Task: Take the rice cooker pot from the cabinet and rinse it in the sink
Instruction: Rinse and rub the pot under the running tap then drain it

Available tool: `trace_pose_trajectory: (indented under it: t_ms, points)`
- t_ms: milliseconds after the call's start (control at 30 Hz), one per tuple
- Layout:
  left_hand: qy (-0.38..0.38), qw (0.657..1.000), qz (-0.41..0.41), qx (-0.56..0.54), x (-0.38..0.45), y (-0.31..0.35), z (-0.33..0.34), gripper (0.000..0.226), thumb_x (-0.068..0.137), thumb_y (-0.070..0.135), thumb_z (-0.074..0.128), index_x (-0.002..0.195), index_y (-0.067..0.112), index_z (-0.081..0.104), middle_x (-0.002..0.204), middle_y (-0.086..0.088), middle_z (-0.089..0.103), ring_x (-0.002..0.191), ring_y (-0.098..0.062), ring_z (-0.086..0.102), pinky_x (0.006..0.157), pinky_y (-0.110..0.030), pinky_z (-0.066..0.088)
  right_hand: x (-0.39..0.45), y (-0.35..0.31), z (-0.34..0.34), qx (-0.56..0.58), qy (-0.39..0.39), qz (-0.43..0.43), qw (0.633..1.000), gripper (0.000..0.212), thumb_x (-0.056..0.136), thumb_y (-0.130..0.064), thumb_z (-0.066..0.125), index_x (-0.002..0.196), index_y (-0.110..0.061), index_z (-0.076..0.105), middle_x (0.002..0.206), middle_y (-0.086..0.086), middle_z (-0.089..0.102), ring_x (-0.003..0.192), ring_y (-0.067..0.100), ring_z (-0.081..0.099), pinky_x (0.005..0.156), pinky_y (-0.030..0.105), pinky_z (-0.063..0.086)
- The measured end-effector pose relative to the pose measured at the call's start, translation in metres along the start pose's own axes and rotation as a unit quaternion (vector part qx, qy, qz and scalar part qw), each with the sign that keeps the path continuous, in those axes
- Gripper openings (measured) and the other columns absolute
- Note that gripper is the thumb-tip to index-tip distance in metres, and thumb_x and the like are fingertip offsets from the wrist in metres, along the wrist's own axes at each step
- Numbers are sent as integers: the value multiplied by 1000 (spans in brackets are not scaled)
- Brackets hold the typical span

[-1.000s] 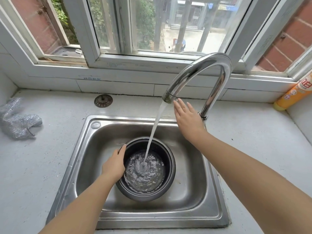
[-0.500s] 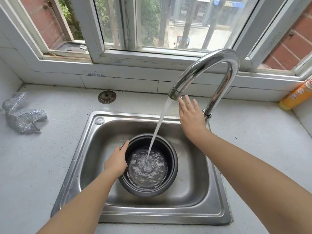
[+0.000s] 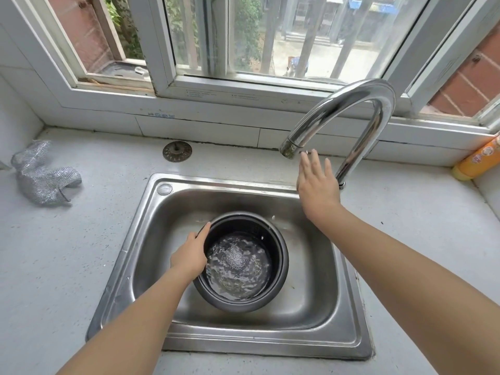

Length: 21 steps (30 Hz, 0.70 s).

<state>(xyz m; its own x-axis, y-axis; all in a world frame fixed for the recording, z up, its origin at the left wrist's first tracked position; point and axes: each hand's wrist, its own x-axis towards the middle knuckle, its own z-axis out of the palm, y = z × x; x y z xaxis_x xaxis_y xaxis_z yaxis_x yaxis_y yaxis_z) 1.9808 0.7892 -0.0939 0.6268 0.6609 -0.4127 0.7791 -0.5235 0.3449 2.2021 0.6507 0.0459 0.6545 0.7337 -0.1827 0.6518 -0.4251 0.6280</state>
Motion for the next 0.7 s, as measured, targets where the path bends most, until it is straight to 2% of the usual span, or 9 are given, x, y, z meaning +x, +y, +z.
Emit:
trace_pose_trajectory:
  t_ms: [133, 267, 300, 367, 433, 500, 567, 633, 700]
  points:
    - [-5, 1000, -2, -4, -1, -2, -2, 74, 89, 4, 34, 146, 44, 7, 131, 0, 42, 92, -23, 57, 70, -34, 50, -10, -10, 9, 140, 60, -16, 988, 62, 93, -19, 40, 146, -2, 13, 158, 16, 4, 146, 32, -1, 118, 44, 11]
    - [-1, 999, -5, -38, -3, -5, -1, 68, 91, 8, 33, 145, 43, 12, 135, -2, 44, 98, -25, 58, 78, -37, 50, -40, -41, 33, 317, 149, -20, 936, 51, 88, -14, 46, 138, -4, 39, 145, 13, 43, 134, 30, 38, 107, 40, 36]
    - [4, 998, -3, -60, -4, -6, -1, 64, 92, 9, 33, 145, 42, 17, 134, -3, 47, 100, -26, 58, 81, -38, 50, -47, -51, 41, 366, 125, 0, 922, 49, 89, -14, 46, 136, -5, 41, 141, 11, 47, 127, 29, 45, 101, 39, 42]
    - [15, 994, -1, -105, -5, -7, -1, 54, 91, 13, 37, 139, 38, 28, 127, -3, 55, 101, -26, 58, 86, -39, 49, -59, -70, 54, 474, 5, 69, 878, 44, 92, -20, 44, 134, -7, 41, 135, 10, 51, 118, 30, 51, 90, 39, 45]
    - [7, 991, -23, -132, -5, -9, -1, 47, 92, 17, 43, 136, 29, 34, 124, -4, 59, 104, -27, 58, 90, -40, 48, -64, -86, 67, 543, -144, 115, 819, 36, 93, -28, 44, 122, -7, 45, 123, 12, 56, 111, 32, 54, 82, 37, 44]
    - [-13, 987, -60, -151, -4, -10, -2, 39, 92, 21, 46, 131, 20, 41, 121, -6, 61, 104, -27, 58, 89, -40, 48, -65, -97, 77, 611, -240, 129, 743, 32, 91, -28, 48, 114, -6, 49, 113, 15, 60, 101, 31, 57, 79, 35, 45]
    - [-26, 981, -81, -177, -5, -10, -4, 16, 92, 21, 47, 107, 18, 52, 107, -7, 64, 87, -24, 59, 77, -35, 49, -63, -105, 85, 719, -263, 183, 617, 23, 87, -15, 51, 109, -7, 52, 102, 15, 61, 89, 29, 59, 74, 38, 50]
    - [-34, 973, -87, -212, -7, -9, -6, 7, 90, 18, 47, 92, 21, 52, 91, -4, 63, 72, -21, 56, 69, -34, 48, -63, -107, 92, 783, -288, 236, 499, 15, 86, -6, 51, 100, -8, 54, 84, 12, 60, 71, 24, 58, 58, 35, 53]
    - [-46, 965, -88, -243, -9, -10, -7, 14, 89, 16, 48, 100, 19, 54, 86, -3, 61, 76, -23, 57, 71, -34, 49, -65, -108, 97, 793, -333, 249, 445, 9, 86, -5, 51, 93, -9, 55, 75, 10, 59, 62, 23, 58, 46, 30, 51]
